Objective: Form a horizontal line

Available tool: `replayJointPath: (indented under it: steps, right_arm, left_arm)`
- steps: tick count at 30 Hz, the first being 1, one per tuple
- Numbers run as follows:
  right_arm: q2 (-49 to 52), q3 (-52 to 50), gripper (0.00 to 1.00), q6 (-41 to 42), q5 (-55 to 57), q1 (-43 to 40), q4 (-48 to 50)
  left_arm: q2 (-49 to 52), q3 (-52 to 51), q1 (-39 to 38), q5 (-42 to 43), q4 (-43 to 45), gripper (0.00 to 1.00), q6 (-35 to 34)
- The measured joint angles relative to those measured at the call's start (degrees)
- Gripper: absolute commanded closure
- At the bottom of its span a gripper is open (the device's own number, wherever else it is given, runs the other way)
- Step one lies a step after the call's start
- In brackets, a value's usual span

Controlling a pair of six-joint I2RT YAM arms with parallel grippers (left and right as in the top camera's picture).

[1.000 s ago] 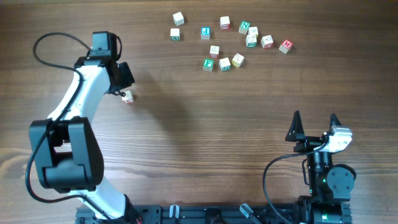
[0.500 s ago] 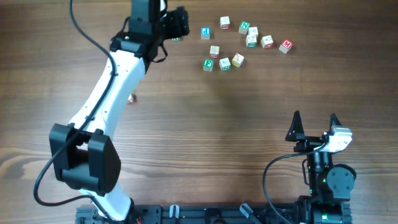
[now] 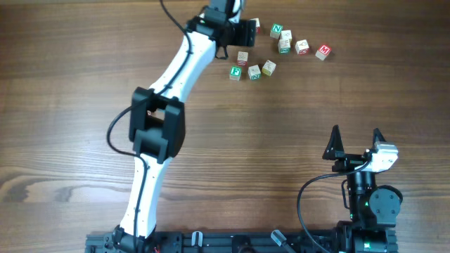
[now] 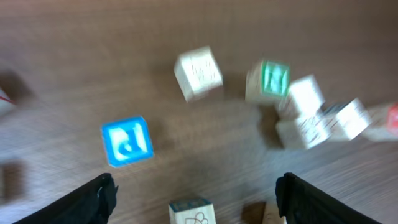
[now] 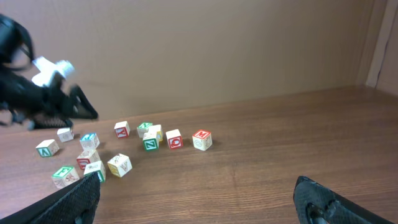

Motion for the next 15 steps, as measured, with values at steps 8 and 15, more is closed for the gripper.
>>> replayJointPath:
  steps: [8, 15]
  right_arm:
    - [0.0, 0.0, 0.0, 0.0, 0.0, 0.0, 0.0]
    - [0.0, 0.0, 0.0, 0.0, 0.0, 0.0, 0.0]
  left_arm:
    - [5.1, 0.0, -1.4, -3.2, -4.7, 0.53, 1.6]
    - [5.2, 0.6, -1.4, -3.4, -6.9, 0.88, 2.1]
